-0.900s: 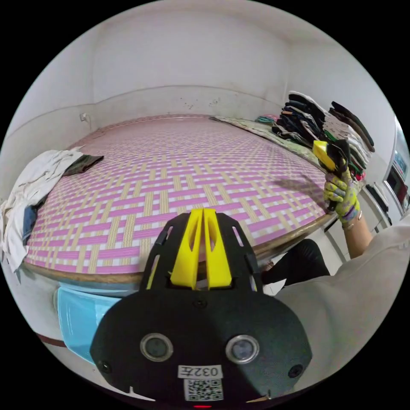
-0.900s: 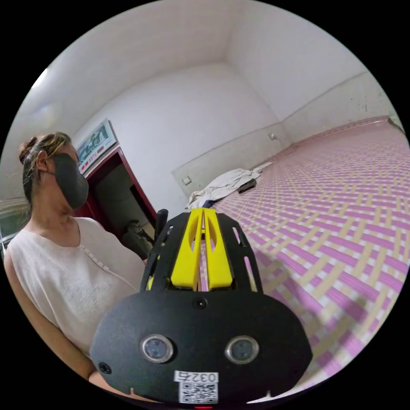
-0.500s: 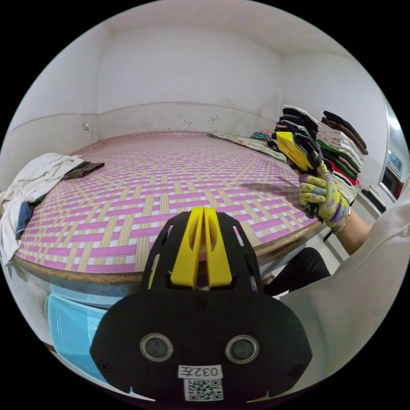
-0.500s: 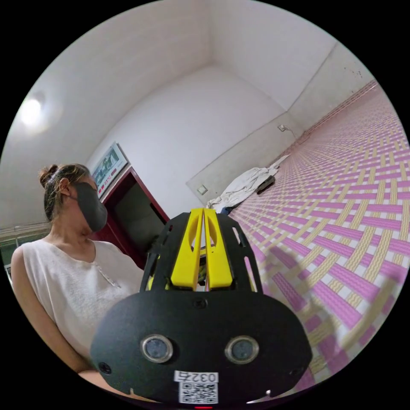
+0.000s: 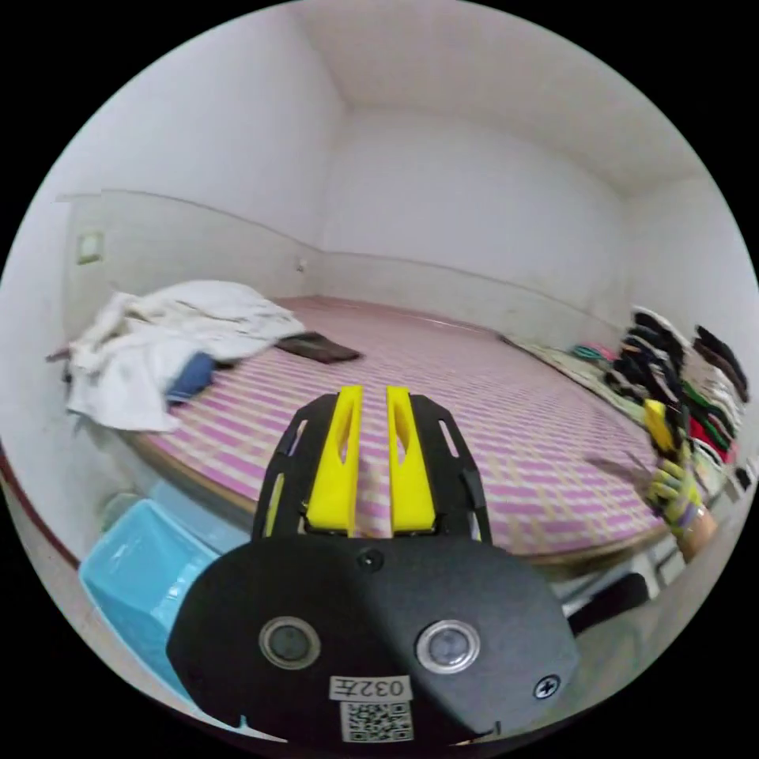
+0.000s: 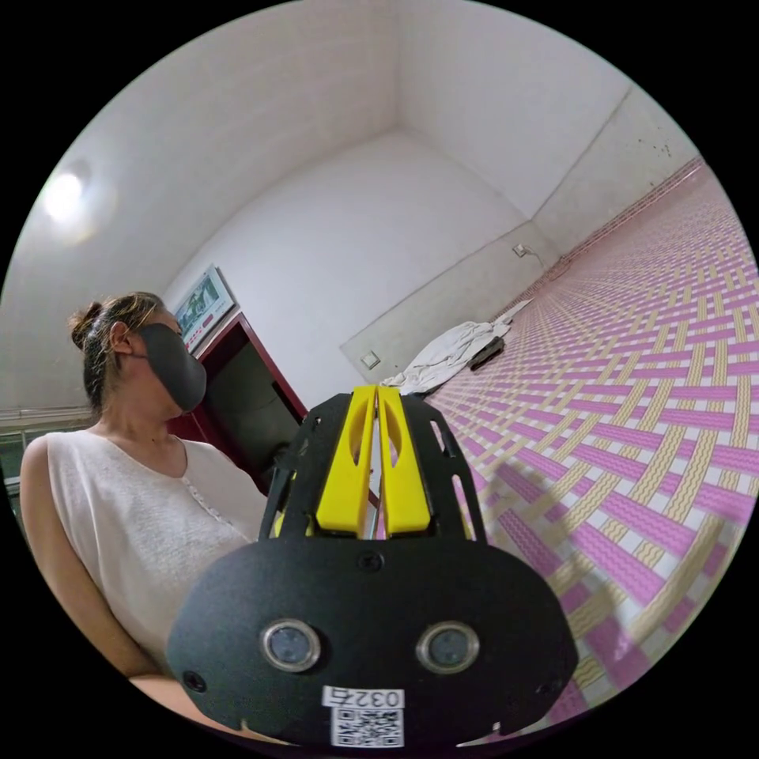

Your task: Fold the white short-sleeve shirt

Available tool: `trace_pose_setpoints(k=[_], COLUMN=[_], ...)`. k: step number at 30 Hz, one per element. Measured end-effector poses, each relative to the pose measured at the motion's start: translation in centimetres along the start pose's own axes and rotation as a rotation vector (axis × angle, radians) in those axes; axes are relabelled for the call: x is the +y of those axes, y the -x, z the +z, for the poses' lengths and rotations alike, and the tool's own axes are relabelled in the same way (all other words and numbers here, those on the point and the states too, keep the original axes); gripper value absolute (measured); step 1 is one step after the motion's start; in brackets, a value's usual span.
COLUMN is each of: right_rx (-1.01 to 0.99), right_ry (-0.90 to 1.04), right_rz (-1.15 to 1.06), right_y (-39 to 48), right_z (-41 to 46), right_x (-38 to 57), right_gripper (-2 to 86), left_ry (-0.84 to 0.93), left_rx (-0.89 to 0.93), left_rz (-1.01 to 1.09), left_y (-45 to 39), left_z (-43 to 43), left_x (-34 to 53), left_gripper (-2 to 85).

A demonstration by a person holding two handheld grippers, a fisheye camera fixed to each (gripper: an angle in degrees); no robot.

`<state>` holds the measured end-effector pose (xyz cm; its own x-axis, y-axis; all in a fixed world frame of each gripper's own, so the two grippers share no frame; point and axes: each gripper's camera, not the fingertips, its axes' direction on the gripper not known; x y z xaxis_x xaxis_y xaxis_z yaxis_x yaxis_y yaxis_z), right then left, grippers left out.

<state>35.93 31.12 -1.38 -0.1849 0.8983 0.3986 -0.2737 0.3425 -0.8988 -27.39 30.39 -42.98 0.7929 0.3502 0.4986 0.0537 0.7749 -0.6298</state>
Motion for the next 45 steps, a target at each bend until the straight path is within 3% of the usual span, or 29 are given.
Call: trace_pose_setpoints(k=[3, 7, 11, 14, 15, 18, 22, 25, 28, 31, 35, 39, 42, 45], right_rx=[0.0, 0.012, 0.019, 0.024, 0.022, 0.01, 0.002, 0.038, 0.137, 0.264, 0.319, 0.449, 0.485, 0.475], right_ry=[0.005, -0.002, -0.016, -0.022, -0.026, -0.027, -0.027, -0.081, -0.23, -0.443, -0.63, -0.764, -0.785, -0.73], right_rz=[-0.003, -0.011, -0.015, -0.017, -0.019, -0.018, -0.019, -0.036, -0.076, -0.085, -0.034, -0.039, -0.025, -0.01], right_y=[-0.5, -1.1, -1.6, -2.1, -2.3, -3.0, -3.8, -3.9, -3.3, -2.5, -1.8, -0.3, -0.4, -1.0], right_z=[-0.4, -1.0, -1.4, -1.5, -1.5, -1.4, -1.0, -1.3, -3.1, -6.1, -9.9, -12.6, -13.0, -11.9], right_x=[-0.6, -1.3, -1.8, -2.2, -2.3, -2.7, -3.1, -3.1, -2.4, -0.7, 1.8, 3.6, 4.0, 3.7], right_gripper=[-1.0, -1.0, -1.0, -1.0, -1.0, -1.0, -1.0, -1.0, -1.0, -1.0, -1.0, -1.0, -1.0, -1.0], left_ry=[-0.035, 0.128, 0.388, 0.321, 0.26, 0.061, 0.207, 0.369, 0.595, 0.609, 0.605, 0.762, 0.882, 0.822], left_rx=[-0.244, -0.482, -0.373, -0.353, -0.249, 0.328, 0.756, 1.048, 1.047, 1.032, 1.158, 1.289, 1.326, 1.364], left_rz=[-0.132, -0.278, -0.345, -0.344, -0.368, -0.263, 0.017, 0.065, 0.17, 0.181, 0.208, 0.268, 0.312, 0.284], left_y=[11.3, 22.8, 28.5, 28.1, 27.5, 22.5, 5.1, -8.4, -22.0, -30.0, -35.3, -41.3, -43.6, -40.1], left_z=[1.6, 6.9, 14.1, 14.4, 14.2, 14.7, 19.3, 22.4, 24.6, 24.1, 23.2, 24.0, 24.9, 24.9], left_x=[-5.7, -11.4, -12.0, -12.9, -13.1, -13.8, -12.1, -7.7, -3.0, -0.8, 0.0, 3.0, 4.5, 2.7], left_gripper=[6.6, 10.7, 8.6, 3.8, 3.5, 3.0, 2.8, 3.0, 3.5, 3.8, 3.8, 3.6, 2.8, 3.8])
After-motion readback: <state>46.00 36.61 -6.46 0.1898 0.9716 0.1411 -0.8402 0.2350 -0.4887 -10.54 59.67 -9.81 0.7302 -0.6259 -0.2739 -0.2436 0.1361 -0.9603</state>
